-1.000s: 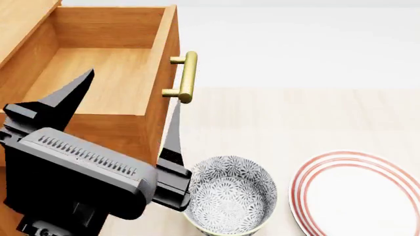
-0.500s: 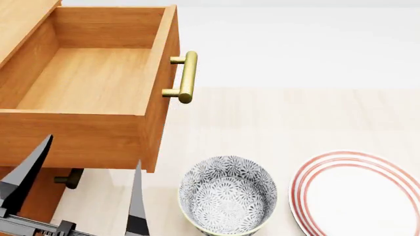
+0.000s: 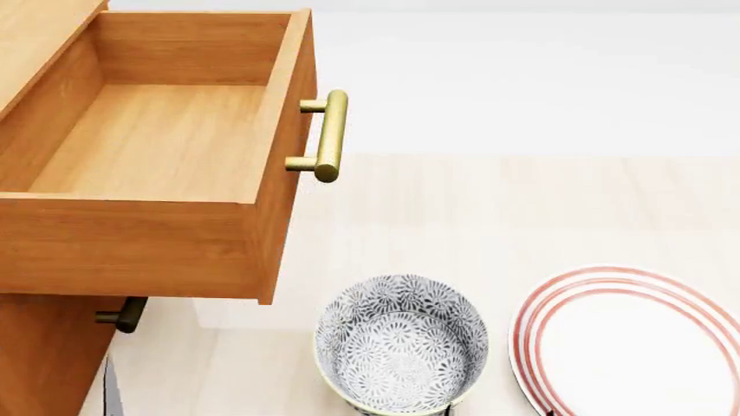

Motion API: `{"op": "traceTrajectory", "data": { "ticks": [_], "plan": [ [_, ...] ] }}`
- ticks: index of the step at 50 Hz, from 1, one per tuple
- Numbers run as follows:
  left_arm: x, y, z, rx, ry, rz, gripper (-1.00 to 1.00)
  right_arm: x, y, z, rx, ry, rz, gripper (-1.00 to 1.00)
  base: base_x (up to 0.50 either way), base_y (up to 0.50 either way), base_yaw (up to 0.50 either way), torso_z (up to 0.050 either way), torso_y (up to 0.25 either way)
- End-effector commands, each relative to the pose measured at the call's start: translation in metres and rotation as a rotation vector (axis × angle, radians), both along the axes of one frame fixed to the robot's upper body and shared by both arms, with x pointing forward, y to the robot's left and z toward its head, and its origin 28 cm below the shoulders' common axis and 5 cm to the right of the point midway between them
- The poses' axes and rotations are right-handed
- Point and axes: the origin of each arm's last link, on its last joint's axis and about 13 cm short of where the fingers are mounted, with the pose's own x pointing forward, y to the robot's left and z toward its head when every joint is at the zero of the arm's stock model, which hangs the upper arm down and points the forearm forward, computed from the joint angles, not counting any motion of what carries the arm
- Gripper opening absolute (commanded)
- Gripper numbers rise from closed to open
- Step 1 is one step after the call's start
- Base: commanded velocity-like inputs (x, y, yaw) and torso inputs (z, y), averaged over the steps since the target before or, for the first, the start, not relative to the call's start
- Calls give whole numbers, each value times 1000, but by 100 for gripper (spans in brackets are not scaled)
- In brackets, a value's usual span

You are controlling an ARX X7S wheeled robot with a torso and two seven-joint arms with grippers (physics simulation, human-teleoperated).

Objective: Open the top drawer of the cabinet.

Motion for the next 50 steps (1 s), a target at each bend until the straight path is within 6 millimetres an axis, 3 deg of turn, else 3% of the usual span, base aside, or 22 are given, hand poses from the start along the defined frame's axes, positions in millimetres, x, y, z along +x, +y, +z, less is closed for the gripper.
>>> {"op": "traceTrajectory", "data": {
  "ticks": [1, 11, 16, 26, 30, 31, 39, 50],
  "plan": [
    [4, 25, -17, 10, -107, 205, 100, -4, -17, 6, 28, -255, -180, 100, 0, 0, 0, 0, 0],
    [12, 49, 12, -91, -272, 464, 100, 0, -31, 20, 35, -390, -393, 100, 0, 0, 0, 0, 0],
    [12, 58, 28, -144, -328, 511, 100, 5, -41, 29, 76, -464, -483, 100, 0, 0, 0, 0, 0],
    [6, 77, 67, -187, -492, 609, 100, 13, -71, 68, 41, -725, -678, 100, 0, 0, 0, 0, 0],
    [5, 82, 78, -171, -540, 636, 100, 14, -79, 79, 27, -775, -724, 100, 0, 0, 0, 0, 0],
    [1, 90, 89, -109, -622, 671, 100, 11, -87, 90, -6, -847, -756, 100, 0, 0, 0, 0, 0],
    [-17, 106, 110, 30, -847, 642, 100, 1, -97, 126, -114, -1113, -798, 100, 0, 0, 0, 0, 0],
    [-22, 113, 116, 57, -872, 618, 100, -5, -107, 148, -106, -1190, -871, 100, 0, 0, 0, 0, 0]
  ]
}}
